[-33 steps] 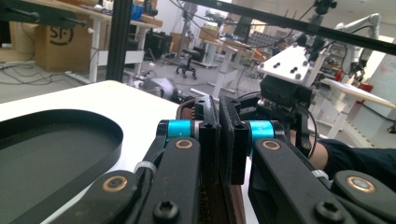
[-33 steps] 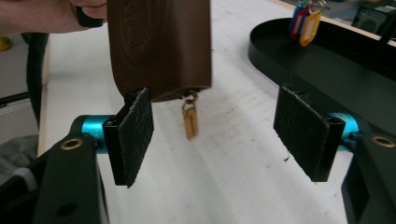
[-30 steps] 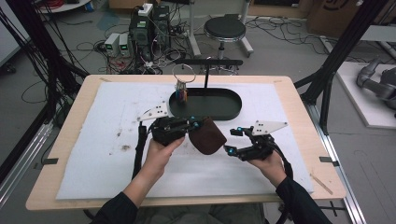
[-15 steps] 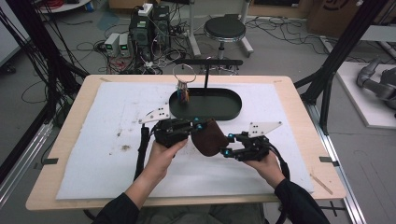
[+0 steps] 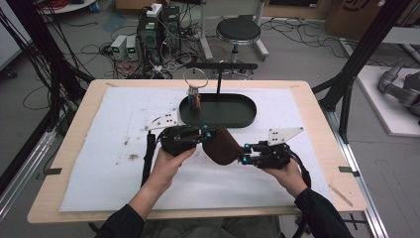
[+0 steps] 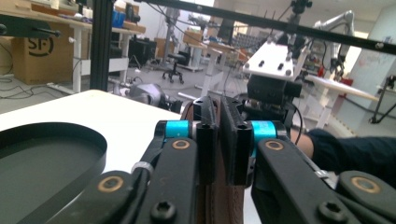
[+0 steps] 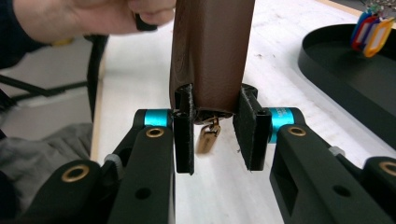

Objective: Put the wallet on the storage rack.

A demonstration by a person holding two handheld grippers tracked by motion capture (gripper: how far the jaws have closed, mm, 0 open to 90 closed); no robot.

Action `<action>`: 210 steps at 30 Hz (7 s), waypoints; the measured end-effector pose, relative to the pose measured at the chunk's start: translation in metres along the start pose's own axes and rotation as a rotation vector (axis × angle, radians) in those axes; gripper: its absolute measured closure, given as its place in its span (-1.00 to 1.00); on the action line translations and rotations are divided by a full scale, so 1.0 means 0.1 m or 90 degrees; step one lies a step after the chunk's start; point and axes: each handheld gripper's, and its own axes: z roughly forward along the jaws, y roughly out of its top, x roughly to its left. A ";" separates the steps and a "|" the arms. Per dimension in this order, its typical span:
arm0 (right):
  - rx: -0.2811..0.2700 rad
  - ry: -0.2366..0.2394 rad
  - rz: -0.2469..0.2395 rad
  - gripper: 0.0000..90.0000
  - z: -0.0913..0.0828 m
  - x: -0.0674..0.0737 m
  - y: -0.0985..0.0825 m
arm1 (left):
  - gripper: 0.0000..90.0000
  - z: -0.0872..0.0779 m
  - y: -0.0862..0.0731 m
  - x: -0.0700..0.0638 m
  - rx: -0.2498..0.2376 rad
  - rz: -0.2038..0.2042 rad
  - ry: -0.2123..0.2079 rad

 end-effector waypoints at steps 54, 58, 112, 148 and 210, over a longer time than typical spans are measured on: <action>-0.095 0.064 0.032 0.53 -0.16 -0.02 0.08 | 0.49 -0.04 -0.05 0.02 0.053 0.039 -0.113; -0.072 0.061 0.006 0.60 -0.18 0.00 0.12 | 0.42 -0.04 -0.04 0.01 0.105 0.059 -0.114; -0.094 -0.167 0.024 0.61 -0.17 -0.26 0.21 | -0.30 -0.46 -0.21 -0.14 0.169 0.100 0.114; -0.079 -0.293 0.081 0.61 0.45 -1.10 0.30 | -0.33 -0.81 -0.32 0.01 0.112 0.056 0.174; -0.045 -0.385 0.123 -0.24 0.82 -1.32 0.11 | -0.33 -0.69 -0.40 -0.05 0.139 0.057 0.140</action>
